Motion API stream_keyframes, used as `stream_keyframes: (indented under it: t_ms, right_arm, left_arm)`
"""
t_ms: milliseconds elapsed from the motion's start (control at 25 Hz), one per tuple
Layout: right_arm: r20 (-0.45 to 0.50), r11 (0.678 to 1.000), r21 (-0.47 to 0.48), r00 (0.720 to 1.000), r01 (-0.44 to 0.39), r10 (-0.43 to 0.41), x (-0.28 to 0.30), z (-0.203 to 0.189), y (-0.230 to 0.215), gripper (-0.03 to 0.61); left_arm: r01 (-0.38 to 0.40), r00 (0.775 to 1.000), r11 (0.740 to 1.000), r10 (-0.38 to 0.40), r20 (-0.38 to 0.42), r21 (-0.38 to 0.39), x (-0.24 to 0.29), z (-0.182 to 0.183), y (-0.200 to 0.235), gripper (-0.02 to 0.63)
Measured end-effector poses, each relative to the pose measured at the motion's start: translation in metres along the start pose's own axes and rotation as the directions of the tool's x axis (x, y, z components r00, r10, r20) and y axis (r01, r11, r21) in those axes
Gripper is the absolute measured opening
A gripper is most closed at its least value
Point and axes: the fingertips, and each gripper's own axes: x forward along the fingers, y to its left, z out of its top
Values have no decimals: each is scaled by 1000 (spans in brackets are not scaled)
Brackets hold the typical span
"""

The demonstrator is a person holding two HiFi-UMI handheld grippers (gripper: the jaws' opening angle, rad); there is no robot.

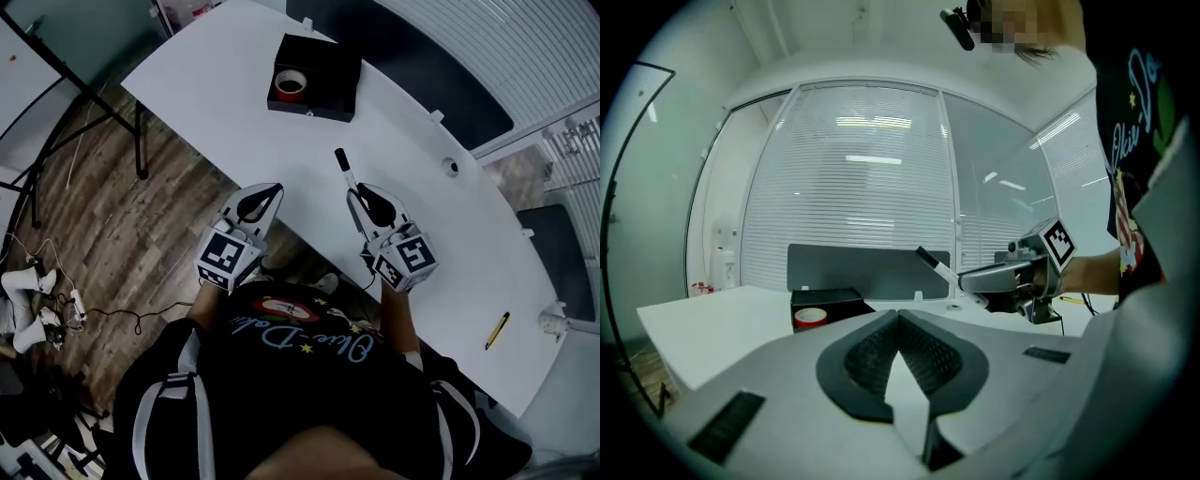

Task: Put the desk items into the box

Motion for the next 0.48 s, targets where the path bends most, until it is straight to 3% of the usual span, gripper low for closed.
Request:
stream_keyframes:
  t_ms: [480]
  right_arm:
    - [-16, 999, -31, 999, -45, 44, 68, 8, 47, 69]
  left_arm:
    - [-66, 997, 997, 67, 24, -34, -50, -10, 70, -3]
